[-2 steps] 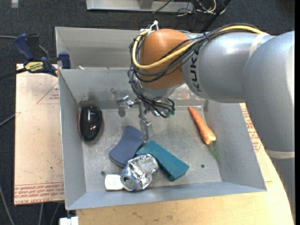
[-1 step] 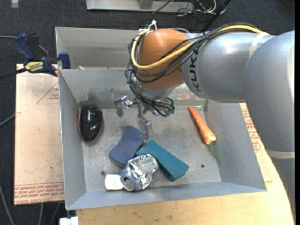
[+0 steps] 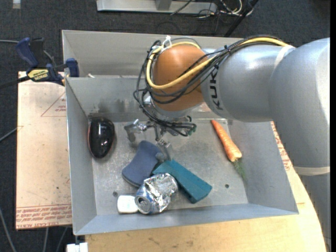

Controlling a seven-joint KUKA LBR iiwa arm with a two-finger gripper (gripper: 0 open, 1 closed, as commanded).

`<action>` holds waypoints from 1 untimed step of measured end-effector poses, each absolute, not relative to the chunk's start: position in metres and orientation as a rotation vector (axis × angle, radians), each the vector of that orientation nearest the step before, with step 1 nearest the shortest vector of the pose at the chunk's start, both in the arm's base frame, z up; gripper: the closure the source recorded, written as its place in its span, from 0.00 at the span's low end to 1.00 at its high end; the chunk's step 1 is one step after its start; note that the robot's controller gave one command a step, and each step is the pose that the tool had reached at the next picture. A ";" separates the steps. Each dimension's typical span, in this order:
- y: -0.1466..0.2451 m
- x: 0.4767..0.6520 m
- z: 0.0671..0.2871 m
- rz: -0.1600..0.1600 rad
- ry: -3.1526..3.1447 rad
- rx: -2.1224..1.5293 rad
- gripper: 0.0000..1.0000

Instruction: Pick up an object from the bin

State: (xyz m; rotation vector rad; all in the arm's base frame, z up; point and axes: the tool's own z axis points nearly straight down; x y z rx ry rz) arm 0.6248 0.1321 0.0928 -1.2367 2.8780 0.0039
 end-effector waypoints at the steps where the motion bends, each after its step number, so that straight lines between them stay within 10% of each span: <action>1: 0.134 0.615 0.073 -0.002 2.718 -1.555 1.00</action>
Offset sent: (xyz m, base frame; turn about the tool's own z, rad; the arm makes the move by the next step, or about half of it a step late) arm 0.0000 0.0000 0.0000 0.0000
